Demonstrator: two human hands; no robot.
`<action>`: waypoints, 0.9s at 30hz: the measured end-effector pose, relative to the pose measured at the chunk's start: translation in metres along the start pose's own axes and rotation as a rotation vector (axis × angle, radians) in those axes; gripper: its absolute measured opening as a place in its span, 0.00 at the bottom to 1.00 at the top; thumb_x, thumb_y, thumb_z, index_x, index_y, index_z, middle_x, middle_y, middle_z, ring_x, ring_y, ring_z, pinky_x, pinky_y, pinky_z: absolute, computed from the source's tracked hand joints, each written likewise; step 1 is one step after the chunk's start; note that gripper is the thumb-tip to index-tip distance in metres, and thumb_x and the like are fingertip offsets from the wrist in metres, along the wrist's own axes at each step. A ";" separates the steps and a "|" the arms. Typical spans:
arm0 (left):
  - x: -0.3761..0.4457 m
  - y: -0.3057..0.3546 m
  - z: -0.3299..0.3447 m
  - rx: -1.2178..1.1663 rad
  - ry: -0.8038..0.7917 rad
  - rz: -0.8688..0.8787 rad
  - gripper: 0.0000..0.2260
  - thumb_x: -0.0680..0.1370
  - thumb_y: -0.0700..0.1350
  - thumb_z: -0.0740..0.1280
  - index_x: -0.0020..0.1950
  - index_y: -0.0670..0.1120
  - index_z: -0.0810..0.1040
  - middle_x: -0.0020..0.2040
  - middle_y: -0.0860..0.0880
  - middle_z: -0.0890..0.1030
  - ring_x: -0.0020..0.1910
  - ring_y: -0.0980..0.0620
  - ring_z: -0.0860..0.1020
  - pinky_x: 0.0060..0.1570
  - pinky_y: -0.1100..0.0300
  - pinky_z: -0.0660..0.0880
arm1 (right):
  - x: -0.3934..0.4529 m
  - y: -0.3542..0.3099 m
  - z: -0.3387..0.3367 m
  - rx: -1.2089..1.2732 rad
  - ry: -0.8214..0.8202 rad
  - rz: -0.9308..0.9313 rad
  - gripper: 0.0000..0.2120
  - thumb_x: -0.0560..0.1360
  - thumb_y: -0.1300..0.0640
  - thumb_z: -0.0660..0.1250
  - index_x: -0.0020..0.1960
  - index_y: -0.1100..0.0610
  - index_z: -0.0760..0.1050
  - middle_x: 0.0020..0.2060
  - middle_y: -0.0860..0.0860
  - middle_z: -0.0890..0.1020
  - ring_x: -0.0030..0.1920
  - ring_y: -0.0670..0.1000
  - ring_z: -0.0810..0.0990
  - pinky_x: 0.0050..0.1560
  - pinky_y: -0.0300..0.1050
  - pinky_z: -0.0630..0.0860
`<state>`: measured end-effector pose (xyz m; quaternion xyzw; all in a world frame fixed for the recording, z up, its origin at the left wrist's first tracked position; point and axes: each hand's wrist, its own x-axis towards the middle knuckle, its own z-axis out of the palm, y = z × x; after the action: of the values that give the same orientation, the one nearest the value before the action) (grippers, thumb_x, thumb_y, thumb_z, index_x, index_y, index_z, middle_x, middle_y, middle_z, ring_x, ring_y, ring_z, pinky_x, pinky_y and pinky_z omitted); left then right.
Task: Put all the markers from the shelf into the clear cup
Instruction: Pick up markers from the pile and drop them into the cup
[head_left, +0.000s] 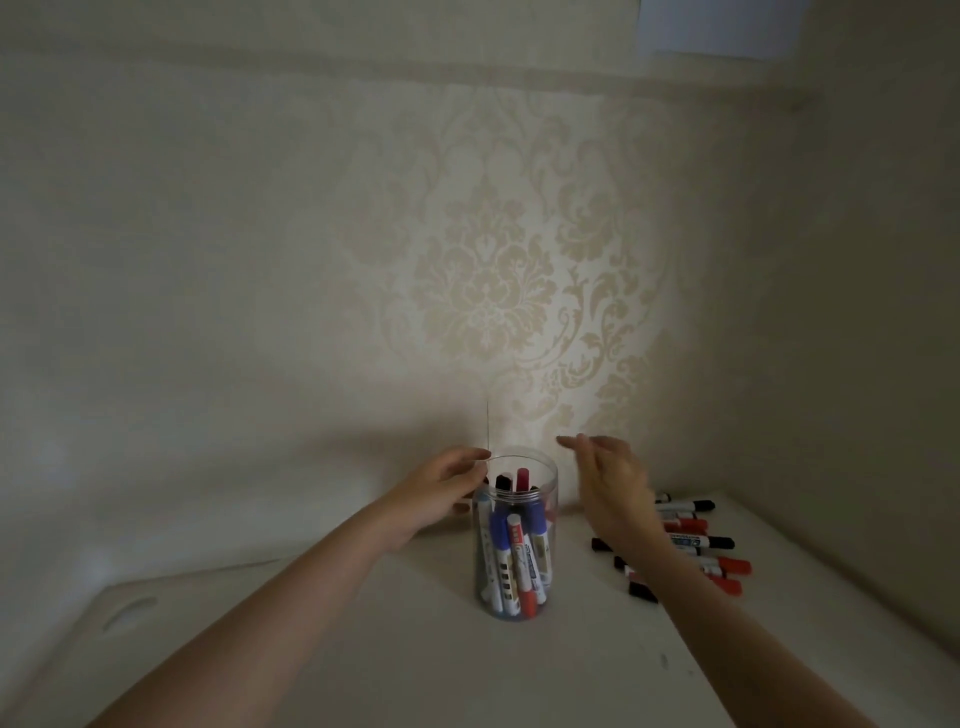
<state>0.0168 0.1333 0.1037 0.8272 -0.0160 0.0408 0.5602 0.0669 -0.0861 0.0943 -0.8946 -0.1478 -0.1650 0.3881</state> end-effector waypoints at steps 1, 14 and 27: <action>0.001 0.001 0.000 0.084 0.043 0.053 0.11 0.82 0.52 0.66 0.64 0.57 0.76 0.67 0.55 0.78 0.64 0.56 0.77 0.68 0.54 0.74 | -0.003 0.015 -0.007 0.040 0.037 0.020 0.21 0.77 0.38 0.47 0.61 0.39 0.72 0.63 0.51 0.74 0.58 0.52 0.76 0.58 0.58 0.75; 0.017 0.049 0.027 0.735 0.224 0.341 0.15 0.84 0.50 0.57 0.57 0.48 0.83 0.57 0.50 0.84 0.57 0.50 0.79 0.62 0.51 0.74 | -0.084 0.184 -0.055 -0.416 -0.202 0.203 0.20 0.71 0.43 0.69 0.61 0.47 0.75 0.59 0.48 0.77 0.58 0.51 0.75 0.54 0.45 0.72; 0.047 -0.012 0.193 0.816 -0.418 0.246 0.26 0.76 0.51 0.74 0.72 0.48 0.72 0.72 0.47 0.71 0.71 0.48 0.71 0.71 0.56 0.68 | -0.079 0.207 -0.064 -0.390 -0.153 0.075 0.29 0.71 0.39 0.66 0.70 0.43 0.65 0.67 0.45 0.69 0.66 0.50 0.68 0.62 0.48 0.65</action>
<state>0.0737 -0.0402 0.0253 0.9621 -0.2091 -0.0576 0.1652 0.0650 -0.2802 -0.0301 -0.9675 -0.1086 -0.1074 0.2013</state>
